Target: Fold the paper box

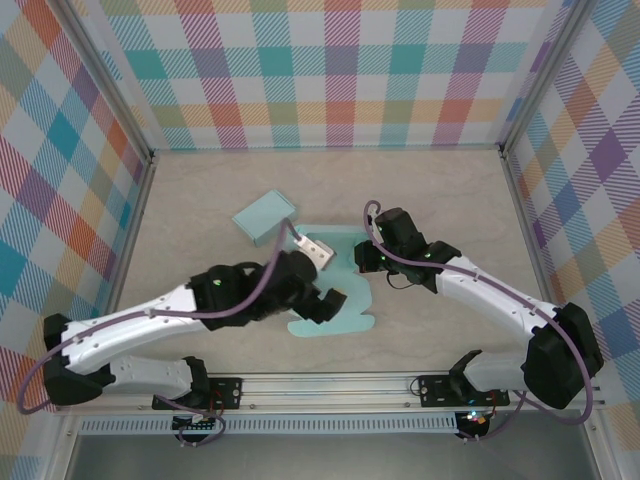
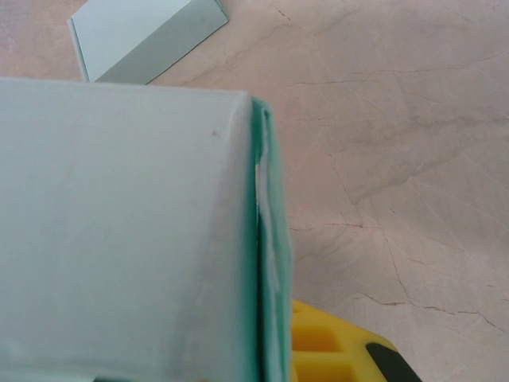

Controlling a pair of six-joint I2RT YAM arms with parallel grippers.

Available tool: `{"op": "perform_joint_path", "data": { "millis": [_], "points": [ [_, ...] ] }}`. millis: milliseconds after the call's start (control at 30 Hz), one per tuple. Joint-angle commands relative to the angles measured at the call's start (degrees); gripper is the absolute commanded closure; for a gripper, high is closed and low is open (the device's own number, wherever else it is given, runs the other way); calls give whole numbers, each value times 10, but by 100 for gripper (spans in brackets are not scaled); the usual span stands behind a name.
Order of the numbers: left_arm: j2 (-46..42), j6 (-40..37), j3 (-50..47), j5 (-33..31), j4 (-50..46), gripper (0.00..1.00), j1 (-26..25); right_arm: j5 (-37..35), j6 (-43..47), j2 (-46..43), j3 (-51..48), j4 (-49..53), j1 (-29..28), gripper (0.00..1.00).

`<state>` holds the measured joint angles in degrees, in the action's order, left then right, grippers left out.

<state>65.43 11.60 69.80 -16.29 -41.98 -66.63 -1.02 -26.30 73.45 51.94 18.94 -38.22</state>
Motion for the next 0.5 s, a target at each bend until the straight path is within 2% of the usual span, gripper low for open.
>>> {"op": "perform_joint_path", "data": {
  "millis": [0,100,200,267,300,333,400,467],
  "points": [
    [-72,-106,-14,230,52,0,75,6,-4,-1,1,-21,2,100],
    [-75,-25,-13,182,31,0,134,13,-7,0,2,-25,2,100],
    [-56,-18,-11,156,14,2,164,13,-8,-2,2,-22,2,100],
    [-33,-9,1,109,2,5,171,14,-8,-4,3,-17,2,100],
    [-16,-19,14,96,-7,5,184,13,-8,-5,1,-15,2,100],
    [5,-43,38,101,-27,0,199,12,-10,-8,0,-15,2,100],
    [53,-64,97,85,-80,0,218,9,-11,-12,-3,-14,2,100],
    [51,-90,96,88,-58,0,222,5,-13,-14,-5,-12,3,100]
  ]
}}
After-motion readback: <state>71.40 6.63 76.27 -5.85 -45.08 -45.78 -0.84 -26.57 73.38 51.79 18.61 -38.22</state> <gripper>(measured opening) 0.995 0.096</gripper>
